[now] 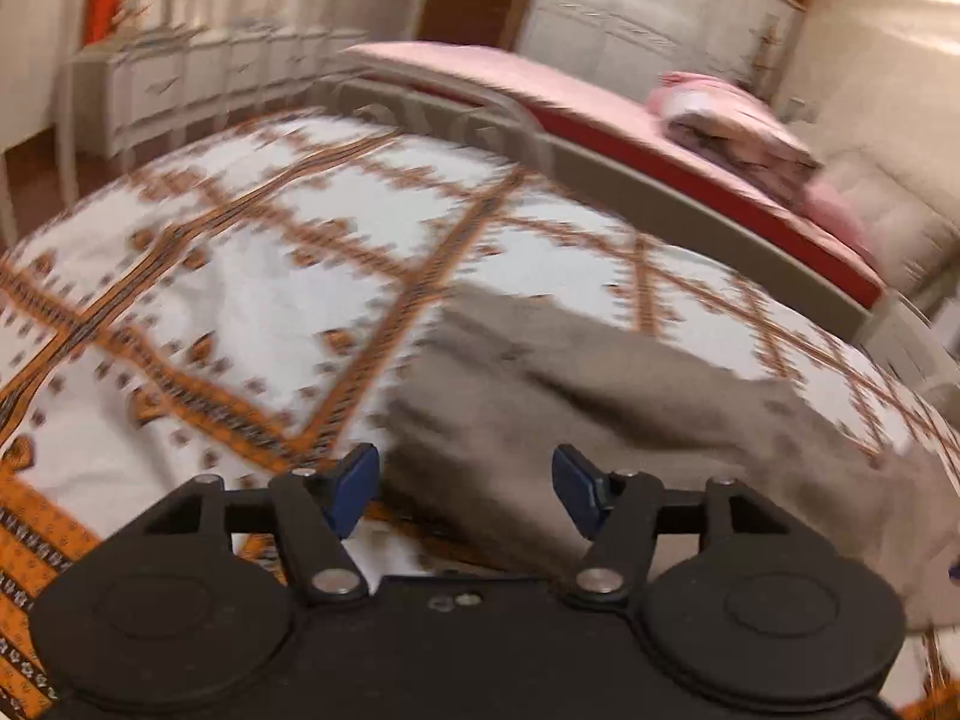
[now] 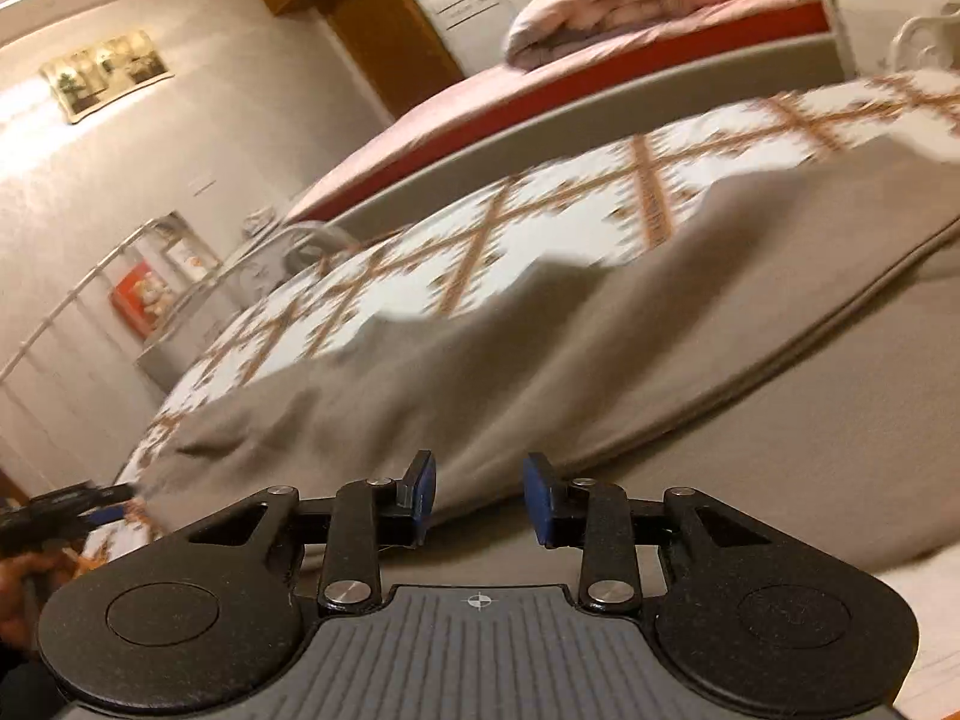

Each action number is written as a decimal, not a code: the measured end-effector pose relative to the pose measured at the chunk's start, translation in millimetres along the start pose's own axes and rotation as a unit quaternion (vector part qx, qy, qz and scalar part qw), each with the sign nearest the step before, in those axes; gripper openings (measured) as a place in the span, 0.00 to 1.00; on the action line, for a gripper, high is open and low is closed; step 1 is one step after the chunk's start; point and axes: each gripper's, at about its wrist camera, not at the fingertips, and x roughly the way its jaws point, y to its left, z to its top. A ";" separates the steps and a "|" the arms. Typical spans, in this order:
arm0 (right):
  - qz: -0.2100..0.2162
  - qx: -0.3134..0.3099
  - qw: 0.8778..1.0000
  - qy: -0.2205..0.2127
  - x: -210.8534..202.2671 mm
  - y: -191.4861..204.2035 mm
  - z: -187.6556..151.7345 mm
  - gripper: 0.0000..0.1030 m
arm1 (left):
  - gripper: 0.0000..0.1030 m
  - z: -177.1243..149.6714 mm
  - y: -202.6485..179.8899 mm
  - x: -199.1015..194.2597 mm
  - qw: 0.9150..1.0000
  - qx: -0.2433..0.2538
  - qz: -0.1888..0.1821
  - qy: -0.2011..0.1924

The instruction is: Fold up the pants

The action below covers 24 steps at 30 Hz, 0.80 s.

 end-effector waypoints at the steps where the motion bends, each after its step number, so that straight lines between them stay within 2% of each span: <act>1: -0.009 0.012 1.000 -0.002 -1.8 -9.3 6.2 0.32 | 0.53 -0.5 -13.9 0.8 1.000 0.012 -0.004 0.004; 5: -0.029 0.084 0.996 -0.007 0.5 -53.5 21.2 0.32 | 0.56 -9.0 -52.6 22.2 0.999 0.013 -0.020 0.034; 7: -0.028 0.129 0.991 -0.007 7.2 -74.3 19.6 0.32 | 0.56 -14.4 -63.3 35.4 0.999 0.020 0.011 0.048; 9: -0.030 0.172 0.985 -0.005 14.6 -92.4 17.4 0.32 | 0.57 -20.3 -68.2 46.1 0.997 0.032 0.026 0.064; 11: -0.022 0.215 0.976 -0.009 22.3 -110.0 16.1 0.32 | 0.58 -28.8 -69.4 59.8 0.994 0.044 0.034 0.095; 14: 0.000 0.258 0.966 -0.026 33.5 -126.1 21.3 0.32 | 0.67 -32.1 -70.9 60.9 0.993 0.066 0.033 0.094; 17: 0.010 0.267 0.963 -0.032 44.9 -133.4 31.6 0.31 | 0.74 -32.8 -70.5 62.0 0.993 0.066 0.027 0.095; 18: 0.012 0.262 0.964 -0.031 47.5 -134.4 34.8 0.28 | 0.75 -32.5 -73.3 62.1 0.993 0.066 0.027 0.095; 19: 0.001 0.249 0.968 -0.029 49.0 -132.6 38.3 0.11 | 0.75 -32.8 -73.5 62.6 0.993 0.068 0.028 0.095; 21: -0.017 0.227 0.973 -0.028 44.5 -128.9 38.5 0.10 | 0.75 -33.4 -74.2 62.3 0.993 0.067 0.028 0.095; 24: -0.020 0.200 0.978 -0.053 21.7 -114.2 38.2 0.08 | 0.75 -33.5 -73.6 60.9 0.993 0.062 0.023 0.093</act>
